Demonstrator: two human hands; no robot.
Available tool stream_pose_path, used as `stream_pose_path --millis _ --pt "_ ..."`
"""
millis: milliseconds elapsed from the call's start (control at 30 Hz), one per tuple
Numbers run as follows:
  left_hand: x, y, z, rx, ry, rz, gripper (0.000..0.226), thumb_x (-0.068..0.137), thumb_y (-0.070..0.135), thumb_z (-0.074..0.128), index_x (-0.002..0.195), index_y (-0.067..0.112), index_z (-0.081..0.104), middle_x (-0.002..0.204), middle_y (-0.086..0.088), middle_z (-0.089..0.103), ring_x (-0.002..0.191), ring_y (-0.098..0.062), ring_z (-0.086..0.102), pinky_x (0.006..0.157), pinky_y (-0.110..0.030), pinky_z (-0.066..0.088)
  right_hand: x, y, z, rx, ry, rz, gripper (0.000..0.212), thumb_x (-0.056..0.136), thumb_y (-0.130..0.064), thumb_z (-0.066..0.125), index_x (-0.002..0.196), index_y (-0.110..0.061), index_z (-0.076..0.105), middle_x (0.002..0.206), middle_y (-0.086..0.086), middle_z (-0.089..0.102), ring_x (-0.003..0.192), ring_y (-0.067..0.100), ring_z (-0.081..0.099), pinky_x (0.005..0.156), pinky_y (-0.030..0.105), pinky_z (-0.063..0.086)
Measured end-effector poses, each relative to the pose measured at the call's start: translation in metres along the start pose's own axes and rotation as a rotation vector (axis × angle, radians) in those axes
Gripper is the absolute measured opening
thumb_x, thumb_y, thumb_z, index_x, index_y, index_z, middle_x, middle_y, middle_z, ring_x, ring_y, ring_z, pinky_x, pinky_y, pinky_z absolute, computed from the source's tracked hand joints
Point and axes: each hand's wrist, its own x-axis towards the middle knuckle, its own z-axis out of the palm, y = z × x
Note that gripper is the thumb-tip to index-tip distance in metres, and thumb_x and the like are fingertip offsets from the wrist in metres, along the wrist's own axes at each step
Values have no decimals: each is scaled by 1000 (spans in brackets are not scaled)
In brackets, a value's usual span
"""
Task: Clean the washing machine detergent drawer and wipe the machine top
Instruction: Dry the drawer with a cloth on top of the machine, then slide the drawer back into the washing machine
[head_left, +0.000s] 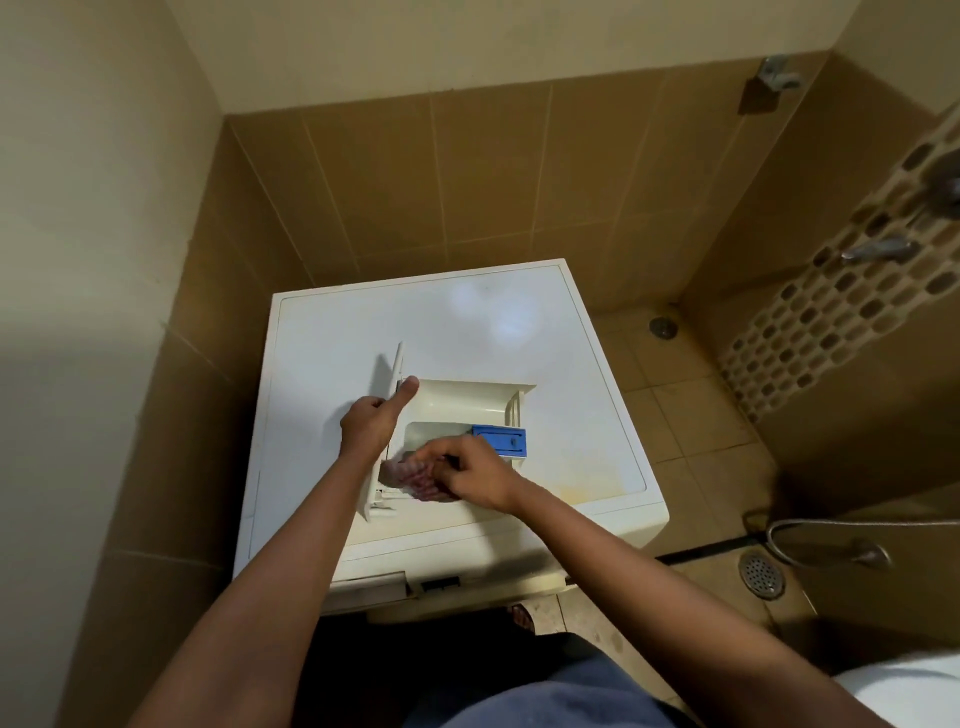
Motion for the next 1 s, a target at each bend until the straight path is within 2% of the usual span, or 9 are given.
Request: stream_pose_path --millis 100,200,333,400,500,567,667,867,1000 --pt "-1 -1 -7 -38 -26 53 49 78 60 69 71 18 45 72 -3 45 70 -18 44 60 -31 31 -21 13 -35 217 243 4 31 89 13 43 101 -1 68 88 -3 71 83 10 67 74 23 55" --pt "-5 5 -13 -49 -8 119 43 81 56 68 81 16 51 77 -5 47 74 -19 45 61 -31 33 -27 31 -79 428 598 5 31 88 8 42 93 -7 69 95 8 67 92 28 62 79 37 55" --pt "-12 7 -19 -129 78 92 47 87 49 66 115 12 58 104 1 54 96 -18 50 80 -29 40 -21 47 -126 734 1038 139 32 88 8 40 100 -8 65 92 5 64 87 21 60 71 30 53" --pt "-15 0 -23 -191 108 42 40 88 49 64 98 12 57 95 1 56 93 -19 52 75 -29 42 -14 58 -138 714 1130 242 32 88 7 41 108 -6 62 89 3 61 83 19 59 63 25 50" --pt "-18 -14 -28 -364 126 -71 44 83 56 67 77 14 55 82 -4 58 85 -25 58 65 -31 48 -7 80 -141 584 1087 409 31 89 3 44 113 -7 62 91 5 62 78 17 60 60 26 48" --pt "-23 -21 -31 -456 134 -130 46 81 58 68 86 13 59 91 -7 63 88 -27 62 62 -32 51 -7 88 -134 512 1008 445 28 89 0 49 110 -12 63 94 8 65 77 19 60 60 28 50" --pt "-32 -29 -35 -552 118 -195 57 79 59 69 104 8 62 106 -12 66 95 -29 65 60 -33 54 -7 92 -122 342 868 446 25 86 -10 59 109 -19 65 107 4 64 101 25 61 88 37 53" --pt "-52 -44 -45 -655 56 -229 53 79 56 70 103 10 63 111 -14 67 95 -30 67 64 -36 55 -20 57 -89 53 803 246 33 94 -14 48 124 -17 62 110 -7 56 100 12 49 89 23 44" --pt "-78 -59 -57 -698 62 -237 53 79 59 69 104 12 64 107 -12 69 95 -29 68 67 -38 56 -33 51 -51 -32 800 147 31 94 -16 50 121 -18 63 115 -2 61 101 15 55 92 34 48"
